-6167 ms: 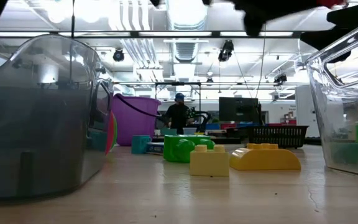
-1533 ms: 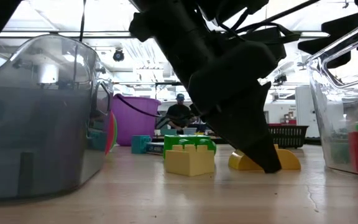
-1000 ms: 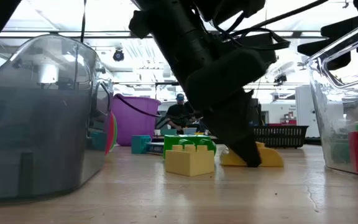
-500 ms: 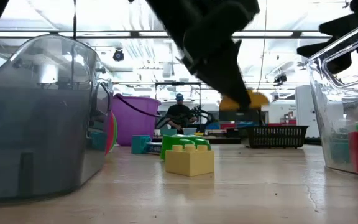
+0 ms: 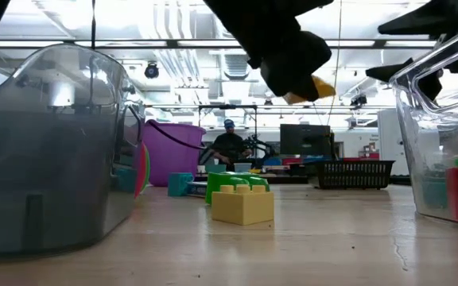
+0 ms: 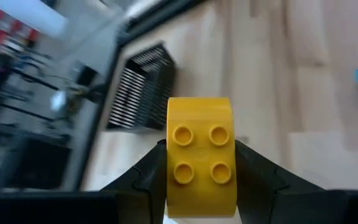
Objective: Pick & Place Toys
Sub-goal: Put the small yellow game piece into the transparent bin
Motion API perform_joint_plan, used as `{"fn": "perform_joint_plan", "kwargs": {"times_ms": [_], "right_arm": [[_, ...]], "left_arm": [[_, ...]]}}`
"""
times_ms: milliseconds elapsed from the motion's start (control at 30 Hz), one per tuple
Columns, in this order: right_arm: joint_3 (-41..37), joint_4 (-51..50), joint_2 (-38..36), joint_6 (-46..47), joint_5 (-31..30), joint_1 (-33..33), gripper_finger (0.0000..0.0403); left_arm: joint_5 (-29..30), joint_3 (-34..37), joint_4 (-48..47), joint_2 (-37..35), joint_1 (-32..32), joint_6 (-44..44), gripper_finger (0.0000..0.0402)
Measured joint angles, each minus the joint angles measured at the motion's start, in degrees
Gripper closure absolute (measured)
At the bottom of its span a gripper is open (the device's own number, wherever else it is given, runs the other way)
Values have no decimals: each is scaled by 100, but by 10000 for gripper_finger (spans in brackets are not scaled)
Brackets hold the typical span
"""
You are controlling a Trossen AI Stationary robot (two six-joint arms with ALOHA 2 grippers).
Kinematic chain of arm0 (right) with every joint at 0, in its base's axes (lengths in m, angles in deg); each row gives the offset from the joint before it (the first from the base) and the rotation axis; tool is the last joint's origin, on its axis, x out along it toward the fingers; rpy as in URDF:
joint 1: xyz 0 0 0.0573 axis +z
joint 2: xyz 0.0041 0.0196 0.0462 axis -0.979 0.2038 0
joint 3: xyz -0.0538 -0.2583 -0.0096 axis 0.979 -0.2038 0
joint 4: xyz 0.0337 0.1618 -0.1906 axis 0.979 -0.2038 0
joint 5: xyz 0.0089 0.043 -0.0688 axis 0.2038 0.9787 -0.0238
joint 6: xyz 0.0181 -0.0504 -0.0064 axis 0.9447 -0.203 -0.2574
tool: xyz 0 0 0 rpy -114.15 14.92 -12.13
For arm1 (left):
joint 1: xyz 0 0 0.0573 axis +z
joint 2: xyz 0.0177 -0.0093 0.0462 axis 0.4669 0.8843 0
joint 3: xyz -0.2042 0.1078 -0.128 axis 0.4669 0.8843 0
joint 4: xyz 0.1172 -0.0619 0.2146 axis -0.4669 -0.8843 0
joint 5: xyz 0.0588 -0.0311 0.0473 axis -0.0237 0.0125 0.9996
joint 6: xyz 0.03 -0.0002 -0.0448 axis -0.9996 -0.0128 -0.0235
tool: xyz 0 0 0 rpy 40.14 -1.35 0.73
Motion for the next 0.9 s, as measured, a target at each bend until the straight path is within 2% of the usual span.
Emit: {"fn": "perform_joint_plan", "kwargs": {"times_ms": [233, 633, 767, 900], "right_arm": [[186, -6, 825, 603, 628, -648, 57], [1262, 40, 2626, 595, 2441, -1827, 57], [1538, 35, 3144, 561, 2786, -2037, 57], [1753, 29, 3485, 471, 2824, -2120, 57]], "left_arm": [[508, 0, 113, 0, 0, -304, 268], [534, 0, 142, 2, -34, -580, 268], [533, 0, 155, 2, -85, -624, 268], [534, 0, 156, 2, -128, -661, 268]]}}
